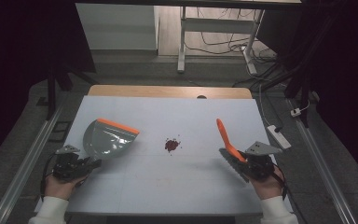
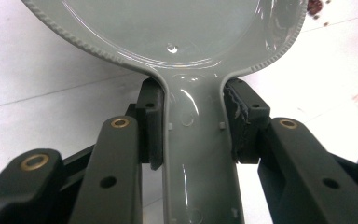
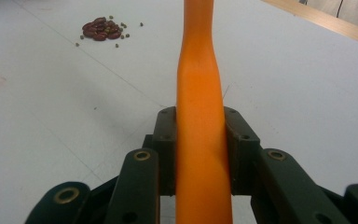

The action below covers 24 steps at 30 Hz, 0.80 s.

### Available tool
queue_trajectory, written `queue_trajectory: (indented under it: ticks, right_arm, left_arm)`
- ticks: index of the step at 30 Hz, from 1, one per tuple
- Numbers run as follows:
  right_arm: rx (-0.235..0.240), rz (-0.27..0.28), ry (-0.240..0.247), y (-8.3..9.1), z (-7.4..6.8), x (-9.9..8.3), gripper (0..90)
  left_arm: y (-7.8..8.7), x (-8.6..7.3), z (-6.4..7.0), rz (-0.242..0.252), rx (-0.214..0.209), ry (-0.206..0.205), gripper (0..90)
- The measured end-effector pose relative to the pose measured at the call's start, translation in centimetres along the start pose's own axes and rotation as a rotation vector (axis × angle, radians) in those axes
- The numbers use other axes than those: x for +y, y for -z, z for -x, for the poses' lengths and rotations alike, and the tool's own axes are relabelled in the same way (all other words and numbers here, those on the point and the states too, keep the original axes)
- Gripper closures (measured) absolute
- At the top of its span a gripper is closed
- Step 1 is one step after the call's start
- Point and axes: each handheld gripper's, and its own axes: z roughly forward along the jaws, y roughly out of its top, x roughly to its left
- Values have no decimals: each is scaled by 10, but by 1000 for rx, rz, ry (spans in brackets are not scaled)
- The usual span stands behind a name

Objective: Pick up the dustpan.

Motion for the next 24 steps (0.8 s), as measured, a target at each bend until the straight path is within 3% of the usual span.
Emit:
queue_trajectory:
  ticks: [5,8,24]
  right_arm:
    - [-3,3,-10,-2,-1,4,705]
    - [4,23,-41,-7,-1,14,705]
    - [22,39,-69,-31,-2,45,705]
  left_arm:
    - [0,8,-3,22,-38,-40,618]
    - [-2,14,-4,22,-47,-51,618]
    - [-7,52,-9,31,-88,-150,617]
